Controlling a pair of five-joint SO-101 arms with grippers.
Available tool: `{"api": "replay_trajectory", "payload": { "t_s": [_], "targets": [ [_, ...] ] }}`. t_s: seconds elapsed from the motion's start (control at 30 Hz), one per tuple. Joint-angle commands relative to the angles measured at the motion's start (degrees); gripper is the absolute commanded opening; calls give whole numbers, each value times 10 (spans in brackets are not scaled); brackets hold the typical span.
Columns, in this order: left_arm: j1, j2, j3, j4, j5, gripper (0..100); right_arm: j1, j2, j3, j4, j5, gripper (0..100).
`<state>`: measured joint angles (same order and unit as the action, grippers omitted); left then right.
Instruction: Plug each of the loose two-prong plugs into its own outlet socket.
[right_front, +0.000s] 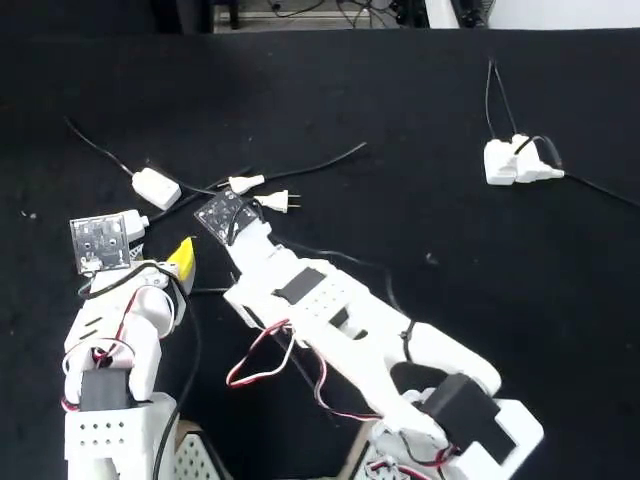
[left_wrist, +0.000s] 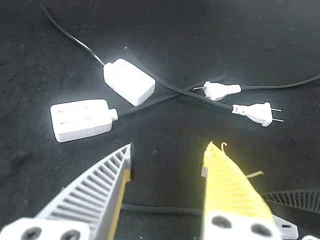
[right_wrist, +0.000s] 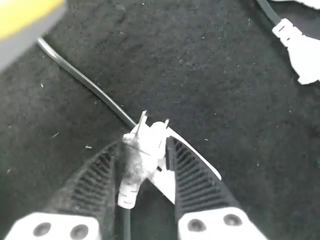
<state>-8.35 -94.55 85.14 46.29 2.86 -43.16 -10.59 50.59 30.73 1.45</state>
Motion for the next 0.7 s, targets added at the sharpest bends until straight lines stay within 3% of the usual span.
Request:
{"api": "replay_trajectory", "payload": {
  "t_s": [0.0, 0.13, 0.4, 0.57, 0.67],
  "targets": [
    [-8, -6, -25, -11, 4, 234, 8, -64, 11, 13, -1, 10],
    [-8, -6, -25, -11, 4, 234, 30, -179, 42, 33, 8, 10],
    [-4, -6, -25, -11, 4, 234, 125, -375, 46, 146, 98, 10],
    [-4, -6, -24, -11, 4, 234, 291, -357, 51, 112, 126, 10],
    [-4, -6, -25, -11, 4, 234, 322, -284, 60, 82, 126, 11]
  ]
}}
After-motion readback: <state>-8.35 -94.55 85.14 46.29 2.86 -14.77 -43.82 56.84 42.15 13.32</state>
